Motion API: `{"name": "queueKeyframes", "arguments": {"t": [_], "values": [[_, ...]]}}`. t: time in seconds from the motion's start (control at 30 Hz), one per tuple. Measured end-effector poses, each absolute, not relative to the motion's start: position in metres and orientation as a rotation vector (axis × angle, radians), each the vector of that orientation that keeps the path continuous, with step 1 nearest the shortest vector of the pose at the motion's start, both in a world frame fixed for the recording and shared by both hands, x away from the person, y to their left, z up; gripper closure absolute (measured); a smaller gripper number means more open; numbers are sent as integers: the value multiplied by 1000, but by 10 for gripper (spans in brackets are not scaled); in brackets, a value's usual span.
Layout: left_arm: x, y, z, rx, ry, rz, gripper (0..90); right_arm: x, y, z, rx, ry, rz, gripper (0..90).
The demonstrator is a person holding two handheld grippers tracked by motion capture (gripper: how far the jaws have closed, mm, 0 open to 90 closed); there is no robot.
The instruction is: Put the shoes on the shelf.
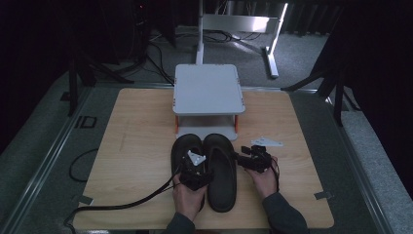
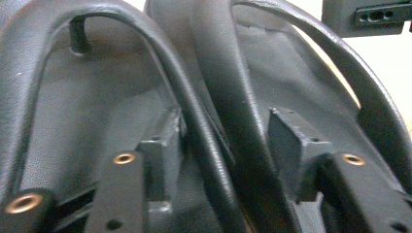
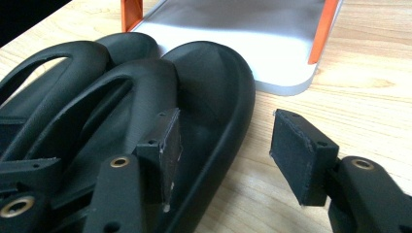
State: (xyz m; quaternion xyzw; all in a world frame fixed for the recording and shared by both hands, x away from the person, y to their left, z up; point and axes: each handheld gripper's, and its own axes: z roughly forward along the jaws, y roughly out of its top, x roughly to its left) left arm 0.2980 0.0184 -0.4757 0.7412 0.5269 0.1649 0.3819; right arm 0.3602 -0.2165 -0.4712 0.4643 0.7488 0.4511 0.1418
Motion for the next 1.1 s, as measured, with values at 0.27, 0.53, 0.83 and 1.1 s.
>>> {"name": "queueKeyframes", "arguments": {"t": [0.27,0.53,0.83,1.1], "values": [[298,20,-475,1892,1352,434,646,362,-220,-473,1356,2152,1307,435],[298,21,-474,1881,1366,438,703,361,-223,-469,1354,2122,1331,436],[301,22,-471,1873,1374,445,753,359,-233,-463,1361,2046,1375,436],[311,27,-463,1834,1396,472,753,361,-246,-462,1402,1993,1382,436]]}}
